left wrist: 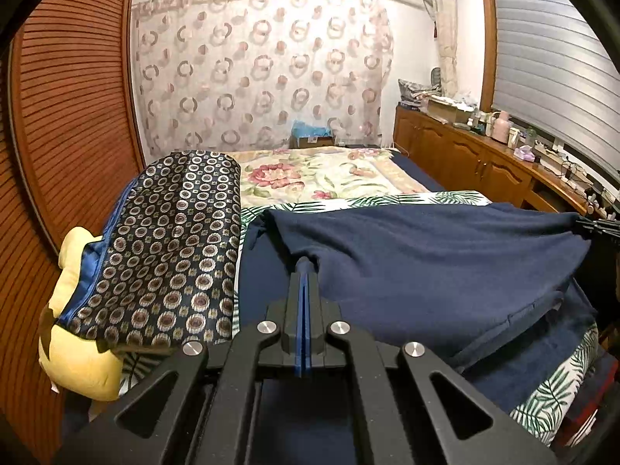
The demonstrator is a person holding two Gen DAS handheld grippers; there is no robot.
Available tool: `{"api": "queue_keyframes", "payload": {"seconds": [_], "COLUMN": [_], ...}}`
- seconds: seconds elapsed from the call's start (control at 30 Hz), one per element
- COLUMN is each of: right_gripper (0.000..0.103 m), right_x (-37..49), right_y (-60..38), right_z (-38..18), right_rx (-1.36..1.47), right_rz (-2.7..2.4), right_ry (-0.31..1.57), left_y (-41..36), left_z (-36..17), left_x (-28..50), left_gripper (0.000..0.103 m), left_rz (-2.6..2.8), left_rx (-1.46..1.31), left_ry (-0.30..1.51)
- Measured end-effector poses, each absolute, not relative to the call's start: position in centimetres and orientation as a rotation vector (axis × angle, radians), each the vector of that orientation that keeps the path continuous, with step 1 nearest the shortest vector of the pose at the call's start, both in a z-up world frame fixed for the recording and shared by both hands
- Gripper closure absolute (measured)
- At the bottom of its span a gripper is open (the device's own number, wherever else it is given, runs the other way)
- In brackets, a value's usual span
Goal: Fold small clothes
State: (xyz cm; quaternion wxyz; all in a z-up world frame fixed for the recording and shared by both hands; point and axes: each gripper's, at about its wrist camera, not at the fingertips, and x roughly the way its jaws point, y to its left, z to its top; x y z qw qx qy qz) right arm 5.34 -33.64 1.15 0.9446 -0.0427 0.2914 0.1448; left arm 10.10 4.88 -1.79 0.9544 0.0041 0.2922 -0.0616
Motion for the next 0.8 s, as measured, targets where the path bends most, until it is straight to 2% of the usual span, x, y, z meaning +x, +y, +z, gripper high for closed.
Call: {"api": "queue_keyframes", "payload": {"seconds": [0.3, 0.57, 0.73, 0.8], "right_gripper": [0.099, 0.099, 0.099, 0.089], "right_x": [2.2, 2.9, 3.3, 3.5], "right_y": [-33.9, -33.9, -33.5, -33.4], "right_z": [0.9, -2.9, -3.3, -3.3], "right_rx": [-0.099, -0.054, -0.061, -0.067], "right_rz": [0.285, 0.274, 0.247, 0.231], "right_ry": [0.590, 0.669, 0.683, 0.694], "left_y": [4.5, 4.3, 4.5, 4.5], "left_z": [-1.9, -4.9, -6.3, -6.7], "left_x": [6.8, 6.2, 5.3, 4.9], "left_gripper": [0.102, 0.102, 0.102, 0.102], "left_rz": [-0.120, -0.107, -0.106, -0.106], "left_rx": [0.001, 0.029, 0.011, 0.010], "left_ry": [0.579, 0.652, 0.655, 0.658]}}
